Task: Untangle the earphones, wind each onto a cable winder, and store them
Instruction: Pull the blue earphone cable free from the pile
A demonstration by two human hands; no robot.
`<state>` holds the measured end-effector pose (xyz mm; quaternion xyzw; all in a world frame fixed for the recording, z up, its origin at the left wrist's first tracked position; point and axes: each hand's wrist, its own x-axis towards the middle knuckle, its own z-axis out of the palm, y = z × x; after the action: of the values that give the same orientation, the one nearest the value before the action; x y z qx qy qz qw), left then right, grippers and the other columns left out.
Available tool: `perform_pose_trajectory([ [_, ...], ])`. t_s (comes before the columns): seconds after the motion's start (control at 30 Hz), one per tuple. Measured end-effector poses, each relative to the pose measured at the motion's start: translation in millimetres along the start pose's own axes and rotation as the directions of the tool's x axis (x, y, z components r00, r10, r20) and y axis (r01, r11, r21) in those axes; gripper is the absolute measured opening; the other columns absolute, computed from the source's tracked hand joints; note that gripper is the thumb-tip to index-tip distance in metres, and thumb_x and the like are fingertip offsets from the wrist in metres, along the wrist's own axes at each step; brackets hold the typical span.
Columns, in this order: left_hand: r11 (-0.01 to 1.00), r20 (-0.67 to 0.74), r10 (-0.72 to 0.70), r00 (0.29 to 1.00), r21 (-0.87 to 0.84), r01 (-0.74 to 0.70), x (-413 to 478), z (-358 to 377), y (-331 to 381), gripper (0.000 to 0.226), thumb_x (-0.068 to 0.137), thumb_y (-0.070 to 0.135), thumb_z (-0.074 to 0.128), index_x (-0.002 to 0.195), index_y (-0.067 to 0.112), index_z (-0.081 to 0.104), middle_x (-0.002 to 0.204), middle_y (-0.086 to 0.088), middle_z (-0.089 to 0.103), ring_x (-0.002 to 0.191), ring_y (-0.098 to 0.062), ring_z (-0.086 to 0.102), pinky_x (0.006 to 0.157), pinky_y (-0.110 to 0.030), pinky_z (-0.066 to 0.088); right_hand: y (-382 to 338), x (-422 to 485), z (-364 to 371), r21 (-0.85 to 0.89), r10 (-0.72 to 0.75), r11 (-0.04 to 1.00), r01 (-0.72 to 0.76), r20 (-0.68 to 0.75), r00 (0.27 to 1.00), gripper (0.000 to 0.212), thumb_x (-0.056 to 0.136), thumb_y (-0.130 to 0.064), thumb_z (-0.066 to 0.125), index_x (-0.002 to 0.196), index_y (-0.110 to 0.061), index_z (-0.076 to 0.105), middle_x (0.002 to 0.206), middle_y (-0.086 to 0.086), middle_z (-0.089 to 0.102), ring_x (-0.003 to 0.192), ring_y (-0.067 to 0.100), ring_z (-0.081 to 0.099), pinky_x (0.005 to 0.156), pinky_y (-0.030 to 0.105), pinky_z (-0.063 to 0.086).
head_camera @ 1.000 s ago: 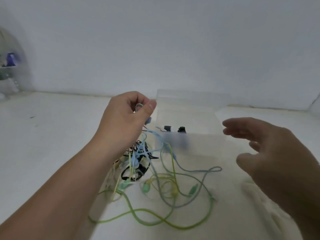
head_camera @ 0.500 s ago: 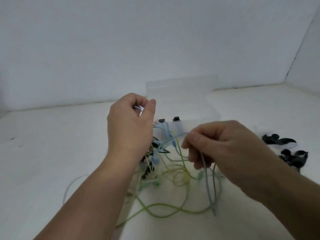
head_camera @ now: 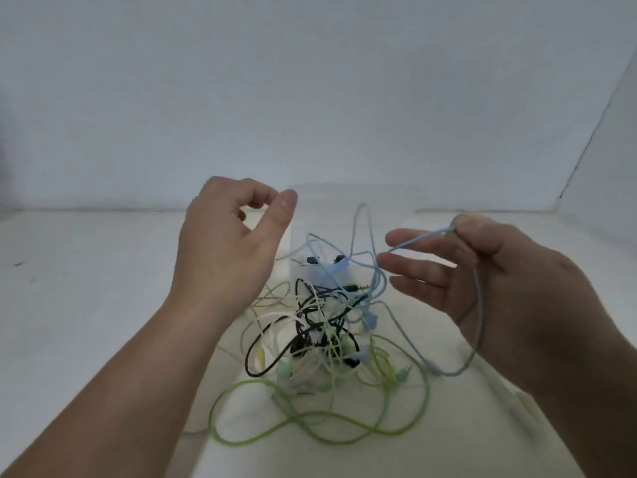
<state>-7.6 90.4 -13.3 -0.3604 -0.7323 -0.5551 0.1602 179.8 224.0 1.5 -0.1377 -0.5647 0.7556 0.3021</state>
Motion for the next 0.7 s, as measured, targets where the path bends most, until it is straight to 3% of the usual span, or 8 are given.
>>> perform_pose_trajectory([
  [0.03, 0.996, 0.054, 0.087, 0.995, -0.038, -0.085, -3.2, -0.5, 8.1, 0.023, 0.090, 0.054, 0.059, 0.083, 0.034, 0.068, 0.095, 0.013, 0.062, 0.085, -0.003, 0.058, 0.069, -0.026, 0.046, 1.2, -0.5, 0.6, -0.027, 0.002, 1.000, -0.002, 0.011, 1.000, 0.031, 0.095, -0.013, 0.038, 0.100, 0.011, 0.056, 0.102, 0.024, 0.073, 0.094, 0.040, 0.072, 0.089, 0.051, 0.057],
  [0.1, 0.979, 0.247, 0.182, 0.952, -0.133, -0.152, -12.1, 0.3, 21.5, 0.022, 0.081, 0.052, 0.065, 0.078, 0.031, 0.071, 0.086, 0.011, 0.067, 0.083, -0.009, 0.064, 0.070, -0.027, 0.051, 2.8, -2.1, 2.6, -0.001, -0.006, 1.000, 0.006, 0.072, 0.997, 0.025, 0.092, -0.013, 0.038, 0.078, -0.001, 0.055, 0.100, 0.026, 0.073, 0.096, 0.041, 0.071, 0.089, 0.050, 0.055],
  [0.17, 0.984, 0.434, 0.149, 0.889, -0.152, -0.091, -20.3, 4.8, 26.2, 0.020, 0.069, 0.051, 0.077, 0.070, 0.032, 0.070, 0.076, 0.011, 0.068, 0.071, -0.009, 0.065, 0.065, -0.026, 0.052, 1.5, -2.8, 4.8, 0.089, -0.035, 0.996, 0.018, 0.188, 0.981, 0.030, 0.085, -0.018, 0.040, 0.062, -0.013, 0.058, 0.099, 0.024, 0.073, 0.100, 0.040, 0.070, 0.085, 0.045, 0.058],
  [0.27, 0.996, 0.551, 0.078, 0.831, -0.076, -0.044, -26.0, 14.0, 25.8, 0.022, 0.066, 0.049, 0.085, 0.076, 0.033, 0.072, 0.077, 0.011, 0.070, 0.070, -0.008, 0.066, 0.068, -0.031, 0.053, -4.0, -3.3, 6.2, 0.171, -0.084, 0.985, 0.032, 0.302, 0.950, 0.042, 0.084, -0.024, 0.037, 0.051, -0.021, 0.064, 0.096, 0.013, 0.075, 0.104, 0.034, 0.069, 0.084, 0.036, 0.057],
  [0.37, 0.981, 0.491, 0.018, 0.871, -0.179, 0.081, -24.5, 17.0, 23.0, 0.009, 0.078, 0.022, 0.081, 0.082, 0.029, 0.077, 0.075, 0.005, 0.074, 0.068, -0.010, 0.067, 0.065, -0.029, 0.052, -14.8, -2.3, -1.2, 0.302, -0.097, 0.952, 0.056, 0.124, 0.987, 0.038, 0.084, -0.024, 0.041, 0.046, -0.018, 0.047, 0.091, 0.011, 0.073, 0.099, 0.033, 0.072, 0.083, 0.038, 0.059],
  [0.47, 0.971, 0.455, -0.072, 0.888, -0.171, 0.166, -22.3, 14.6, 22.3, 0.024, 0.087, 0.008, 0.069, 0.080, 0.029, 0.077, 0.072, 0.003, 0.075, 0.065, -0.012, 0.067, 0.059, -0.020, 0.048, -19.3, 1.4, -17.8, 0.368, -0.092, 0.919, 0.138, -0.140, 0.986, 0.042, 0.094, -0.023, 0.041, 0.053, -0.018, 0.038, 0.091, 0.010, 0.073, 0.095, 0.030, 0.074, 0.079, 0.039, 0.060],
  [0.6, 0.961, 0.430, -0.196, 0.881, -0.094, 0.259, -16.5, 9.7, 23.6, 0.037, 0.087, -0.001, 0.055, 0.074, 0.024, 0.078, 0.069, 0.004, 0.074, 0.056, -0.007, 0.062, 0.055, -0.016, 0.045, -18.4, 7.5, -30.0, 0.391, -0.095, 0.899, 0.196, -0.263, 0.960, 0.025, 0.079, -0.023, 0.052, 0.059, -0.019, 0.037, 0.090, 0.007, 0.072, 0.089, 0.027, 0.075, 0.075, 0.036, 0.060],
  [0.7, 0.896, 0.300, -0.355, 0.885, -0.159, 0.414, -6.0, 3.9, 15.6, 0.045, 0.078, -0.014, 0.053, 0.058, 0.020, 0.075, 0.068, -0.010, 0.074, 0.060, -0.018, 0.059, 0.059, -0.023, 0.042, -20.5, 11.7, -39.7, 0.358, -0.098, 0.904, 0.233, -0.359, 0.928, 0.020, 0.068, -0.026, 0.054, 0.058, -0.020, 0.037, 0.082, 0.003, 0.073, 0.079, 0.021, 0.075, 0.068, 0.031, 0.059],
])
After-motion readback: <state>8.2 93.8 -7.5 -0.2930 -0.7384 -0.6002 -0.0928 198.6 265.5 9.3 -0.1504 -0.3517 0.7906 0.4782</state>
